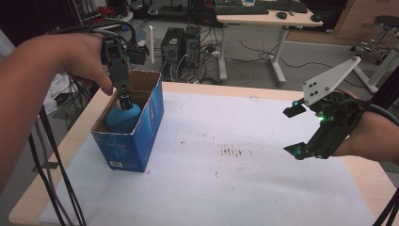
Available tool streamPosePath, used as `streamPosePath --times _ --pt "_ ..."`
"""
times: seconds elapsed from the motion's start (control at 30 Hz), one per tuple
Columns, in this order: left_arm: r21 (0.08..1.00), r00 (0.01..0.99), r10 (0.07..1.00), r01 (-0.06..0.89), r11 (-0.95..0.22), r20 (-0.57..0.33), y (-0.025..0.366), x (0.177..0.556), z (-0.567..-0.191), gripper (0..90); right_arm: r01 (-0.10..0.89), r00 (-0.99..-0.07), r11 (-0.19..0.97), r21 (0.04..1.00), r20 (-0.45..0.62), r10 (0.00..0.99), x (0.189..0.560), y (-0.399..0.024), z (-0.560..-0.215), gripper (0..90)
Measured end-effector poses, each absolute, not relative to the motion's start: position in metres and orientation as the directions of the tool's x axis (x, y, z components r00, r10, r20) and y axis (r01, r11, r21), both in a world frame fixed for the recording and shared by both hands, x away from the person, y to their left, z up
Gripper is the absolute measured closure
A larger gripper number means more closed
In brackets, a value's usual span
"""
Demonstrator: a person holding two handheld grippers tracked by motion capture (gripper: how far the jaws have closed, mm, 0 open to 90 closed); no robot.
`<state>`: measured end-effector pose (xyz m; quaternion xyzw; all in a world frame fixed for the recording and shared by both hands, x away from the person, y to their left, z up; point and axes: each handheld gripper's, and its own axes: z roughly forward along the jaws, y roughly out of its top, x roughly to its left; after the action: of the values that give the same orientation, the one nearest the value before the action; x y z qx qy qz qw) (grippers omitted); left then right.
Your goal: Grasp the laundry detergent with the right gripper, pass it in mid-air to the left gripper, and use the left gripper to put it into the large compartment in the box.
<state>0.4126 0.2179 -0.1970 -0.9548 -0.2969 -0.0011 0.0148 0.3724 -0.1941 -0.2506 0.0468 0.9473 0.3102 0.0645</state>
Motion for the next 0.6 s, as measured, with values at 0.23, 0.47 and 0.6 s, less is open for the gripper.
streamPosePath --times 0.23,0.47,0.6 --pt "-0.017 0.878 0.479 0.479 -0.878 0.008 0.194 0.409 -0.194 1.7 0.05 -0.989 0.836 0.547 -0.088 0.117 0.377 -0.199 -0.241 0.9" --pt "-0.03 0.923 0.383 0.382 -0.924 -0.029 0.169 0.407 -0.199 1.7 0.055 -0.991 0.892 0.448 -0.082 0.102 0.385 -0.199 -0.234 0.9" --pt "-0.036 0.938 0.344 0.343 -0.939 -0.043 0.157 0.405 -0.202 1.7 0.055 -0.992 0.911 0.408 -0.077 0.095 0.388 -0.197 -0.233 0.9"
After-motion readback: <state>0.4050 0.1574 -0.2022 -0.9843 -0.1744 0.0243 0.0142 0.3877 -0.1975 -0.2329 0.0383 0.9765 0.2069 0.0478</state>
